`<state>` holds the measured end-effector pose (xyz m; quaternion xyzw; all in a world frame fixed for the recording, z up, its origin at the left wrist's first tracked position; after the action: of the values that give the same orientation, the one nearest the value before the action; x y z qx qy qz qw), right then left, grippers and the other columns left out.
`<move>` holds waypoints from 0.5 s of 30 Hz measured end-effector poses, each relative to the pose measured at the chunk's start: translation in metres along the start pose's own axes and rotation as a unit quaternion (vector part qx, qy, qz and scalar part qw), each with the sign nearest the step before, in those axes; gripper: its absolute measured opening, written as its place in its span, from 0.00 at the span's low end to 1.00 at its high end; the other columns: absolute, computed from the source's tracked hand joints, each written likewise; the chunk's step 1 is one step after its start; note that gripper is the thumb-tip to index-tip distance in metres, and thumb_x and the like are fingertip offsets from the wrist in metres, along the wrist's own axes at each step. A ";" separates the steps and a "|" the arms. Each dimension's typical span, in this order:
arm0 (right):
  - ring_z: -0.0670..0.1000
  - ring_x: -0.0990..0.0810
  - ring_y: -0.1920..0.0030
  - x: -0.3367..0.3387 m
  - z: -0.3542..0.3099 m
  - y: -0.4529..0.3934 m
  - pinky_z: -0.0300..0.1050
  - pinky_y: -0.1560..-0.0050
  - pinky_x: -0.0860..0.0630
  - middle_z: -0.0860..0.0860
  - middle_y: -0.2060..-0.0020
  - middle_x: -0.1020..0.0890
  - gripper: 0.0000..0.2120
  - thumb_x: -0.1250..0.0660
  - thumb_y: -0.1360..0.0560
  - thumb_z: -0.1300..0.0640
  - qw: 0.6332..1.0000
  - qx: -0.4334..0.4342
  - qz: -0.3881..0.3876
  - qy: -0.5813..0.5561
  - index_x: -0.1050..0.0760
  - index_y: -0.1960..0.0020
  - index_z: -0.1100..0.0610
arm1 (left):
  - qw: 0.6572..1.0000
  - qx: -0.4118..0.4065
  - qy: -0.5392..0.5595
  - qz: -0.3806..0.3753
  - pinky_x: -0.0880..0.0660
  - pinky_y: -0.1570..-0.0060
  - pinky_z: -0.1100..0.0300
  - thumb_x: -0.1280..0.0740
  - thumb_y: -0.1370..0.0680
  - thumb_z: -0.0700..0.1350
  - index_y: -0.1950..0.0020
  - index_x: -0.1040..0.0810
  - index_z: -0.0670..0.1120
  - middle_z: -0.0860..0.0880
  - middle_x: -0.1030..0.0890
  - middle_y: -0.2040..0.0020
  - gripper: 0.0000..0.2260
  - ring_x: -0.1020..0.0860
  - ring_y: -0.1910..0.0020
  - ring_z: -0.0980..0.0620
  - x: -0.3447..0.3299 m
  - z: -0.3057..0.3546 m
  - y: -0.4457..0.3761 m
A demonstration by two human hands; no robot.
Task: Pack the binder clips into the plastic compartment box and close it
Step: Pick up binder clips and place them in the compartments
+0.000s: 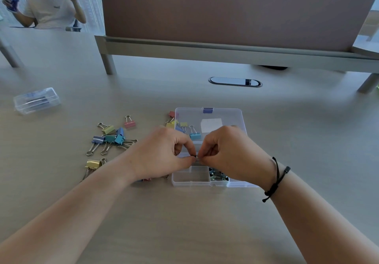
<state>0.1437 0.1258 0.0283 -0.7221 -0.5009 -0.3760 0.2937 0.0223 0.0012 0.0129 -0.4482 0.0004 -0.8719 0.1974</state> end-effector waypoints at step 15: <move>0.41 0.23 0.68 -0.004 0.005 -0.010 0.35 0.64 0.23 0.44 0.69 0.19 0.03 0.25 0.31 0.59 1.000 -0.007 -0.014 -0.008 0.17 0.62 0.52 | 0.991 0.077 0.103 0.028 0.34 0.71 0.67 0.28 0.24 0.44 0.57 0.20 0.50 0.55 0.28 0.71 0.04 0.32 0.73 0.60 -0.001 0.002 -0.004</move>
<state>0.1341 0.1306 0.0227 -0.7199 -0.5109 -0.3779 0.2792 0.0227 0.0056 0.0138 -0.3392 -0.0338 -0.9050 0.2547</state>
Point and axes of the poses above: each hand's wrist, its own y-axis away from the middle knuckle, its own x-axis out of the back of the hand, z = x × y, the point moved 2 cm from there along -y, towards the middle knuckle
